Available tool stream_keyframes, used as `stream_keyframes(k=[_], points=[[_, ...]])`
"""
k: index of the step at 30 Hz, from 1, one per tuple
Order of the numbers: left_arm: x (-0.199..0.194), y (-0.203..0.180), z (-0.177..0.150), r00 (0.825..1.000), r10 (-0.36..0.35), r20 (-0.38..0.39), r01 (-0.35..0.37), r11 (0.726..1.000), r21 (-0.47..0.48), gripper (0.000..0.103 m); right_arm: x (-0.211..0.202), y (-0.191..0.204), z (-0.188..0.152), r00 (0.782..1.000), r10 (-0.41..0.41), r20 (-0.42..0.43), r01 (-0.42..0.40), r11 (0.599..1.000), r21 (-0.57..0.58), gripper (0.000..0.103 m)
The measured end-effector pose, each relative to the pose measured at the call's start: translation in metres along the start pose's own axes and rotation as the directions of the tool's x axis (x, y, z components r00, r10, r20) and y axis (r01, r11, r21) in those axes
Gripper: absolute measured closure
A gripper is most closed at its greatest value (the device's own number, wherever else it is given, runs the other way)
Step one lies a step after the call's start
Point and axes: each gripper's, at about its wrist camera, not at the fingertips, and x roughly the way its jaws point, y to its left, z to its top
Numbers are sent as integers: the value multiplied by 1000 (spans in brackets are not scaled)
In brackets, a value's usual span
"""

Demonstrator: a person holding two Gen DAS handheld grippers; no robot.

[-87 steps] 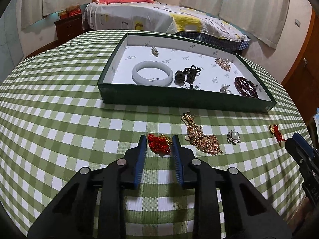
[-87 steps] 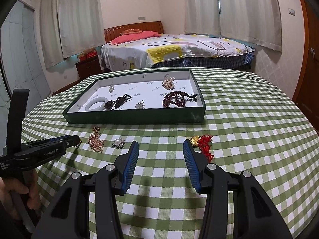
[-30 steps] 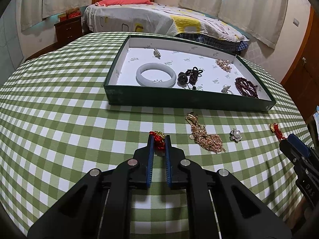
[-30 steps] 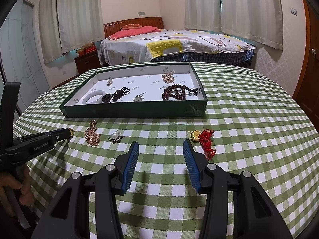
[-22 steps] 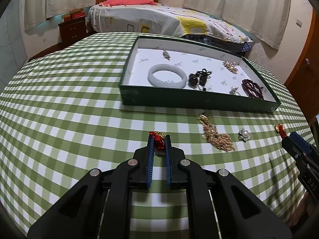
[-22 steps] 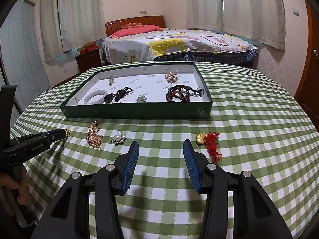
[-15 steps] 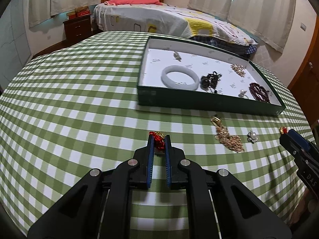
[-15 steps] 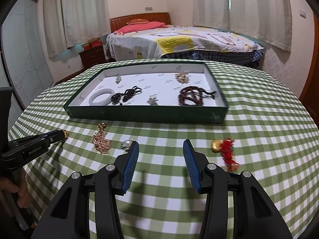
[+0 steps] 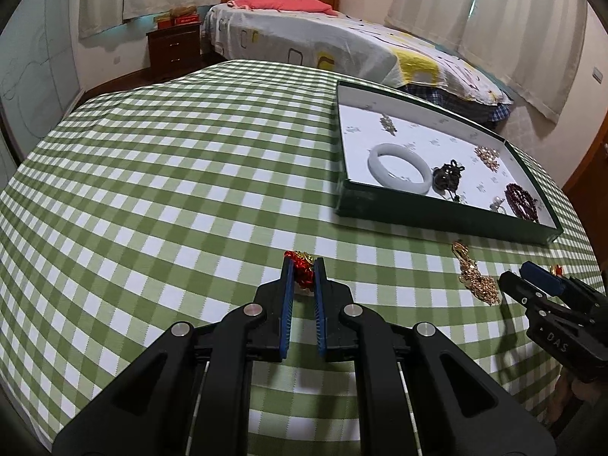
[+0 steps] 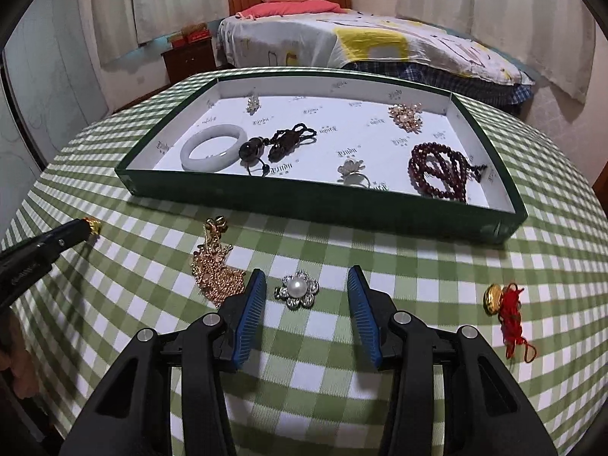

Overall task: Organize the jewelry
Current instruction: 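Grasp the small pearl flower brooch with the right tool while the left tool holds the red brooch, then carry both brooches into the green box and open both tools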

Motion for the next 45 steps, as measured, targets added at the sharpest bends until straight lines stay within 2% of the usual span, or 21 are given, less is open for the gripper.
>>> stream_keyframes(k=[6, 8, 19, 24, 30, 36, 41, 45], points=[[0, -2, -2, 1000, -8, -4, 8, 1000, 0, 93, -3, 0, -4, 1000, 3, 1, -3, 1000, -14, 71], [0, -4, -3, 1000, -10, -5, 10, 1000, 5, 93, -4, 0, -5, 1000, 16, 3, -16, 1000, -14, 80], [-11, -20, -2, 999, -33, 18, 32, 999, 35, 93, -20, -13, -15, 998, 43, 39, -44, 999, 30, 81], [-28, -31, 8, 996, -65, 57, 62, 997, 52, 93, -39, -19, -8, 995, 41, 94, -45, 998, 39, 81], [-52, -54, 34, 982, -127, 137, 115, 989, 88, 93, -66, -30, 19, 979, 30, 204, -39, 999, 38, 81], [-55, -77, 71, 963, -177, 205, 152, 980, 129, 93, -74, -41, 57, 955, 23, 294, -37, 998, 41, 81], [-43, -99, 105, 947, -200, 252, 163, 974, 160, 93, -67, -48, 90, 937, 19, 349, -36, 999, 41, 81], [-14, -116, 130, 946, -212, 244, 175, 971, 162, 93, -45, -53, 110, 937, 15, 349, -29, 999, 36, 81]])
